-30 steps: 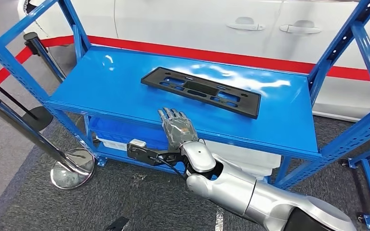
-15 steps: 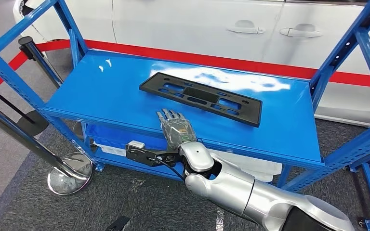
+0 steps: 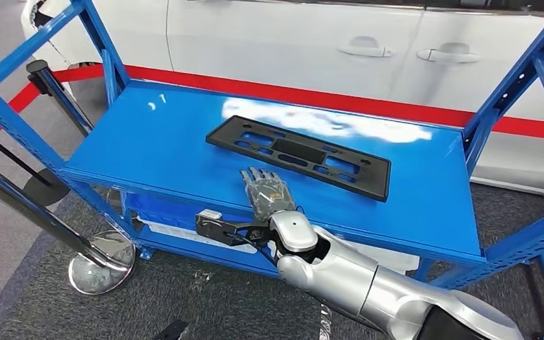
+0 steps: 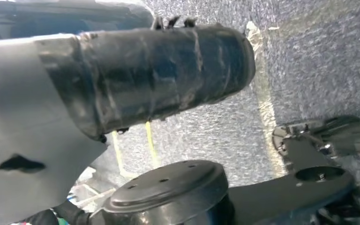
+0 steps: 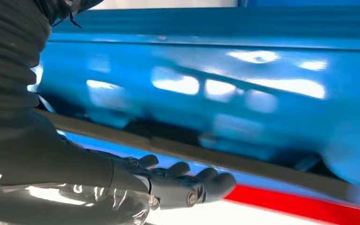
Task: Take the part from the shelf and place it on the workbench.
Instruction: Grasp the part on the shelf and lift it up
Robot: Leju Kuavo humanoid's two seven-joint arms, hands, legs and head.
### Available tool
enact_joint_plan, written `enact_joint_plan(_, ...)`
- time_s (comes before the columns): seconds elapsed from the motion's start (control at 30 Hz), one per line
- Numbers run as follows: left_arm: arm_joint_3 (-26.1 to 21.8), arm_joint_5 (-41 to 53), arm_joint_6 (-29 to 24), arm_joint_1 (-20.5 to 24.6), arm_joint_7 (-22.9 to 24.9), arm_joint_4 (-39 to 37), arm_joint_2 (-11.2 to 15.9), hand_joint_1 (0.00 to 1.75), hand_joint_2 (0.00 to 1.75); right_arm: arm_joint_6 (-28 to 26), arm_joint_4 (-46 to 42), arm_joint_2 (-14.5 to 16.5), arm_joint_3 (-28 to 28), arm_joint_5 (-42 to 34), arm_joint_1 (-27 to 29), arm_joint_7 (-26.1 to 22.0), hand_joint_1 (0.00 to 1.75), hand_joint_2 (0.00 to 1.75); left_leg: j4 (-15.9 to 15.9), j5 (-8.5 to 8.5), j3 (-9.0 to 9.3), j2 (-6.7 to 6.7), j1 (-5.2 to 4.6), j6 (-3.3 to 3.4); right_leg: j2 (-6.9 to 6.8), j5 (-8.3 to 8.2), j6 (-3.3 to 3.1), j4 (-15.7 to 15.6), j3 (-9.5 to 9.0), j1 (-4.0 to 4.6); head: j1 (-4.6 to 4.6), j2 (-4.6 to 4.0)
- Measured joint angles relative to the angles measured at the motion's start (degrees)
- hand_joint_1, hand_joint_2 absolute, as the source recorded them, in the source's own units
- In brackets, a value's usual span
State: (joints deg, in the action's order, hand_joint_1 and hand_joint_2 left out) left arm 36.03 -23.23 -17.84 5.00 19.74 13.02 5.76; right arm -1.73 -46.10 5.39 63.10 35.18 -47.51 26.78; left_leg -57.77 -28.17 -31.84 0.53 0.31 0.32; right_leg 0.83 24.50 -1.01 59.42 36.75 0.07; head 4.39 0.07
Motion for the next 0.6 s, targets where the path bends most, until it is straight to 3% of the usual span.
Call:
enact_joint_plan(0.07, 0.02, 0.0, 0.0, -0.02, -0.01, 0.0, 0.08, 0.0, 0.0, -0.02, 0.18, 0.05, 0.0, 0.01, -0.01, 0.15, 0.0, 1.75, -0.29, -0.55, 0.04, -0.1, 0.04, -0.58, 0.07, 0.17, -0.5, -0.3, -0.46, -0.3, 0.11, 0.0)
enact_joint_plan(0.13, 0.03, 0.0, 0.0, 0.04, -0.03, 0.01, 0.1, 0.0, 0.0, -0.02, 0.27, 0.16, 0.0, 0.04, -0.1, 0.17, 0.0, 1.75, -4.03, -2.4, -1.63, -0.21, 0.16, -1.19, -0.02, 0.44, -1.01, -0.66, -1.23, -0.61, 0.37, 0.0)
enact_joint_plan(0.2, 0.07, 0.0, -0.01, 0.07, -0.04, 0.01, 0.07, 0.0, 0.0, 0.1, 0.47, 0.21, 0.01, 0.15, -0.11, 0.27, 0.0, 1.75, -11.52, -4.89, -5.92, -0.25, 0.31, -1.65, -0.11, 0.86, -1.31, -0.73, -1.79, -0.62, 0.52, 0.0)
enact_joint_plan(0.27, 0.28, -0.04, -0.02, -0.04, -0.03, 0.0, 0.08, 0.0, 0.0, 0.4, 0.75, 0.22, 0.02, 0.35, 0.0, 0.4, 0.0, 1.75, -16.49, -5.35, -9.7, -0.25, 0.34, -1.79, -0.08, 1.31, -1.35, -0.66, -2.21, -0.59, 0.53, 0.0)
enact_joint_plan(0.3, 0.47, -0.07, -0.02, -0.1, -0.02, 0.0, 0.08, 0.0, 0.0, 0.53, 0.89, 0.22, 0.03, 0.48, 0.03, 0.48, 0.0, 1.75, -15.7, -3.74, -10.05, -0.25, 0.35, -1.71, -0.01, 1.59, -1.31, -0.63, -2.55, -0.59, 0.52, 0.0)
enact_joint_plan(0.33, 0.66, -0.1, -0.02, -0.13, -0.01, 0.0, 0.08, 0.0, 0.0, 0.61, 1.02, 0.22, 0.03, 0.64, 0.04, 0.59, 0.0, 1.75, -12.88, -1.26, -9.31, -0.25, 0.34, -1.54, 0.06, 1.91, -1.23, -0.61, -3.0, -0.59, 0.53, 0.0)
enact_joint_plan(0.4, 0.88, -0.13, -0.03, -0.11, -0.01, -0.01, 0.08, 0.0, 0.0, 0.69, 1.35, 0.21, 0.03, 0.91, 0.01, 1.01, 0.0, 1.75, -4.95, 3.51, -6.27, -0.24, 0.15, -1.05, 0.18, 2.62, -0.89, -0.66, -3.88, -0.49, 0.5, 0.0)
enact_joint_plan(0.47, 0.93, -0.16, -0.06, 0.03, 0.0, -0.01, 0.08, 0.0, 0.0, 0.67, 1.76, 0.15, 0.02, 0.99, -0.01, 1.36, 0.0, 1.75, -0.78, 4.35, -4.39, -0.22, -0.19, -0.54, 0.23, 2.99, -0.39, -0.73, -4.08, -0.32, 0.44, 0.0)
enact_joint_plan(0.6, 1.03, -0.49, -0.11, -0.07, 0.1, -0.01, 0.07, 0.0, 0.0, -0.67, 2.5, -0.16, -0.26, 0.74, 0.07, 1.46, 0.0, 1.75, 0.15, 3.76, -3.64, -0.21, 0.03, 0.48, 0.02, 3.91, 0.66, -0.17, -3.86, -0.17, 0.38, 0.0)
